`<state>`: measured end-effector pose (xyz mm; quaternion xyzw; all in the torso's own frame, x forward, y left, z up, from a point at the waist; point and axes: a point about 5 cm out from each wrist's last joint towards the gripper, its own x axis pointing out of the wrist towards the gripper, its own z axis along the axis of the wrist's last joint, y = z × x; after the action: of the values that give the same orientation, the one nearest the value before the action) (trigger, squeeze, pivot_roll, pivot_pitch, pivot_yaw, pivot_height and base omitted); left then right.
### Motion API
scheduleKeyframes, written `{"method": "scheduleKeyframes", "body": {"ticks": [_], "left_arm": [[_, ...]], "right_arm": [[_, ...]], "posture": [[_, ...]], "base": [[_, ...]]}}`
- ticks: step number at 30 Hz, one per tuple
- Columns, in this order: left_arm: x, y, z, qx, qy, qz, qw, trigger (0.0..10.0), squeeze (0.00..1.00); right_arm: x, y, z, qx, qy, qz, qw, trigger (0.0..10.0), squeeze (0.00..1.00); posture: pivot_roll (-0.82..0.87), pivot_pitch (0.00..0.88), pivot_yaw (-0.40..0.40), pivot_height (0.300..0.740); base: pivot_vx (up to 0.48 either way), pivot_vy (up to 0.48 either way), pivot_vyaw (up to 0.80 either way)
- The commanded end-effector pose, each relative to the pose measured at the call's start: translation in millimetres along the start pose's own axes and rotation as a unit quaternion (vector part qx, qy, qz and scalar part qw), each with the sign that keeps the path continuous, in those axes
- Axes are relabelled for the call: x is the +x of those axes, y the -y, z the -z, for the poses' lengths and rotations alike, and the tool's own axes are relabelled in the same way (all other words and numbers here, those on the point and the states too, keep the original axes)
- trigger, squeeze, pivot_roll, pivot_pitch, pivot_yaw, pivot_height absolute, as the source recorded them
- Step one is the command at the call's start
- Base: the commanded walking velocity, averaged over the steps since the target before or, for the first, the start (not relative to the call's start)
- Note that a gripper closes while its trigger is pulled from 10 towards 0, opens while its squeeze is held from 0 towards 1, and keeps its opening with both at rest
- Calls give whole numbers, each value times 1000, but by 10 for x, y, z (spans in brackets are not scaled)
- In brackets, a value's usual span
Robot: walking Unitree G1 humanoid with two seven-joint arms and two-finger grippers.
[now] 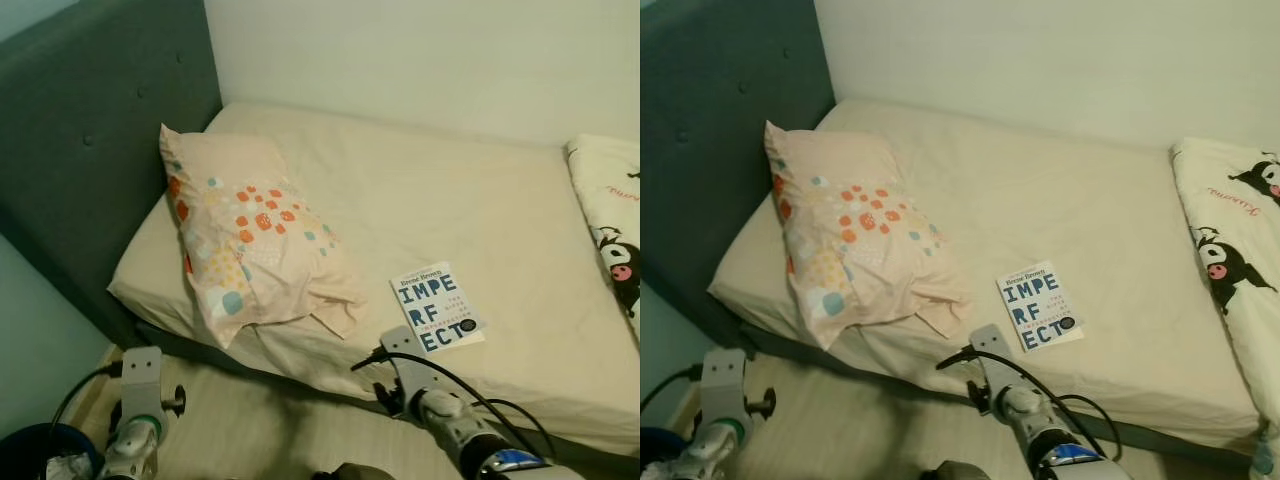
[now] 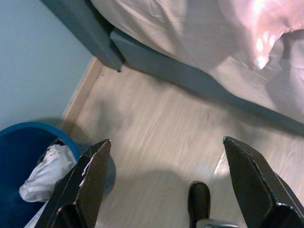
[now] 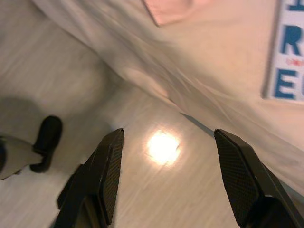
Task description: Clean up the room
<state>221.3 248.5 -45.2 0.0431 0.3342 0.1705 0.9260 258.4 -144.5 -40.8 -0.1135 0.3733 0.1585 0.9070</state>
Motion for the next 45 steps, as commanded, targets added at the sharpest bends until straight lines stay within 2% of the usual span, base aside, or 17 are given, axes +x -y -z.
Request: {"method": "scheduleKeyframes", "body": {"ticks": [1,10,15,20,26,28,35,45], "left_arm": [[-45,15,158,2,-27,4,1000,10000,0],[-112,58,338,7,-52,10,999,10000,0],[-154,32,448,9,-68,9,998,10000,0],[-151,25,431,8,-61,7,998,10000,0],[-125,10,359,1,-46,2,999,10000,0],[-124,8,357,3,-45,2,999,10000,0],[-130,-5,383,5,-53,0,999,10000,0],[-135,-20,403,1,-58,-7,998,10000,0]], "right_arm": [[-5,-35,59,-5,-9,-7,1000,10000,0],[-13,-42,95,-4,-11,-15,1000,10000,0],[2,-112,1,-1,13,-51,999,10000,0],[9,-147,-19,-12,15,-59,998,10000,0],[5,-133,4,-25,7,-58,998,10000,0],[1,-108,8,-11,8,-54,998,10000,0],[-9,-75,43,-5,3,-49,999,10000,0],[-31,-68,165,-1,-17,-43,999,10000,0]], "posture": [[-57,10,18,740],[-59,13,19,740],[-59,17,15,740],[-56,15,13,740],[-61,12,12,740],[-61,12,12,740],[-61,12,12,740],[-61,18,16,740]], "base": [[375,0,0],[373,0,0],[379,0,0],[355,0,0],[0,0,-267],[0,0,0],[0,0,-457],[0,0,0]]}}
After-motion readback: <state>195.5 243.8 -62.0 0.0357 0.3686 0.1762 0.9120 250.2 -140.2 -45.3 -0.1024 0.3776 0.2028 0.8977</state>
